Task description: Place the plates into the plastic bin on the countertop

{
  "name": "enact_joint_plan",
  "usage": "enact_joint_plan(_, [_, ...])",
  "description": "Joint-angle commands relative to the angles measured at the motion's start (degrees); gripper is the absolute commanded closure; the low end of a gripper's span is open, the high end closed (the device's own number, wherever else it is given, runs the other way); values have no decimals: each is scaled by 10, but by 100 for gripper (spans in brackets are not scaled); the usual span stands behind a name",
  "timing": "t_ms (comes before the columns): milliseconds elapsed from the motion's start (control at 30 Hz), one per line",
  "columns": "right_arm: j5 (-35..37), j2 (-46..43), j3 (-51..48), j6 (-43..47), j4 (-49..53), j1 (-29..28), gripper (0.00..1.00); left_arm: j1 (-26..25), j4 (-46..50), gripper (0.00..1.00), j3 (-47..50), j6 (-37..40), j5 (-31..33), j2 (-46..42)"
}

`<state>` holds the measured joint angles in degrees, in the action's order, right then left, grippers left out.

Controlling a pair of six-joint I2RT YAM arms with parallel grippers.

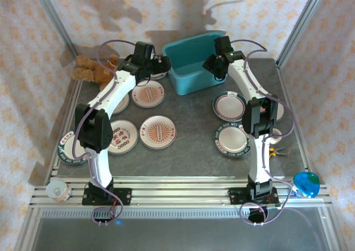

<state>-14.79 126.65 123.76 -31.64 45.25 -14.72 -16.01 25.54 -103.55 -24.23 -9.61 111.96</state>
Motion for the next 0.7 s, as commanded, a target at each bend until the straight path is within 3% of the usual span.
enact_joint_plan(0, [20,-11,15,46,61,-5,48,3,2,1,7,-10,10,-23])
enact_joint_plan(333, [41,-37,11,90,97,3,56,4,-3,1,30,-12,13,-63])
enact_joint_plan(667, [16,-49,30,140,123,8,60,7,-4,1,50,-6,12,-97])
